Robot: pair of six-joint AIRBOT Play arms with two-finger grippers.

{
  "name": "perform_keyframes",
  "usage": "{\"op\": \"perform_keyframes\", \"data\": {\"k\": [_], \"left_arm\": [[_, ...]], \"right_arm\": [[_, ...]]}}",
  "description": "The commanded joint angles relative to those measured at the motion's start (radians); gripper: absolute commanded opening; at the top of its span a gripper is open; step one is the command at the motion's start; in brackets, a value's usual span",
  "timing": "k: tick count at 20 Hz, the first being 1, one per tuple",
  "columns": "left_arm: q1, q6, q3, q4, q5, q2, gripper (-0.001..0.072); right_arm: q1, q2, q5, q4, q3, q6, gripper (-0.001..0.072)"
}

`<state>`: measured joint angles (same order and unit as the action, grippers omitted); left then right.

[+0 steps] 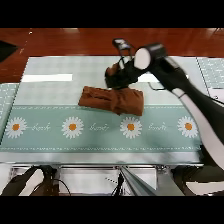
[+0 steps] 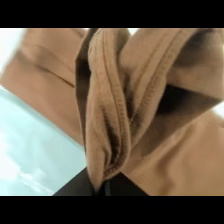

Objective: Fold the shirts.

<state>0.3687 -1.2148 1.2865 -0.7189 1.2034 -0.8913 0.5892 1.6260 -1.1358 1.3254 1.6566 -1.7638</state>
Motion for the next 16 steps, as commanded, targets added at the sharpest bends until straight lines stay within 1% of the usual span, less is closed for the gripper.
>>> {"op": "perform_keyframes", "data": {"k": [1,3,4,5,6,7,8,9,11,12,14,15,16], "left_arm": [[0.079,-0.001,0.000,-0.008,0.072,0.084,0.0022],[0.071,-0.002,-0.001,-0.008,0.089,0.085,0.0023],[0.066,-0.002,-0.001,-0.008,0.099,0.082,0.0023],[0.062,-0.002,-0.005,-0.008,0.103,0.081,0.0023],[0.061,-0.002,-0.015,-0.008,0.103,0.082,0.0023],[0.060,-0.002,-0.027,-0.008,0.102,0.082,0.0023],[0.061,-0.002,-0.041,-0.008,0.099,0.082,0.0023],[0.061,-0.002,-0.055,-0.008,0.095,0.081,0.0022],[0.061,-0.002,-0.074,-0.008,0.090,0.082,0.0023],[0.061,-0.002,-0.079,-0.008,0.090,0.081,0.0023],[0.061,-0.001,-0.081,-0.008,0.087,0.081,0.0023],[0.061,-0.001,-0.081,-0.008,0.087,0.081,0.0023],[0.061,-0.001,-0.081,-0.008,0.087,0.081,0.0023]], "right_arm": [[0.065,0.096,0.188,-0.164,0.000,-0.011,0.0031],[0.097,0.134,0.279,-0.224,0.000,-0.013,0.0034],[0.109,0.148,0.328,-0.246,0.000,-0.013,0.0120],[0.118,0.157,0.373,-0.275,0.000,-0.013,0.0302],[0.119,0.159,0.401,-0.301,0.000,-0.012,0.0429],[0.117,0.155,0.405,-0.306,0.002,-0.012,0.0448],[0.106,0.144,0.390,-0.294,0.001,-0.011,0.0448],[0.089,0.126,0.354,-0.263,0.001,-0.012,0.0447],[0.041,0.075,0.229,-0.157,0.001,-0.012,0.0446],[0.009,0.039,0.133,-0.075,0.001,-0.012,0.0447],[-0.059,-0.033,-0.111,0.148,0.001,0.000,0.0447],[-0.092,-0.060,-0.241,0.274,0.001,0.035,0.0447],[-0.134,-0.081,-0.365,0.391,-0.003,0.091,0.0444]]}}
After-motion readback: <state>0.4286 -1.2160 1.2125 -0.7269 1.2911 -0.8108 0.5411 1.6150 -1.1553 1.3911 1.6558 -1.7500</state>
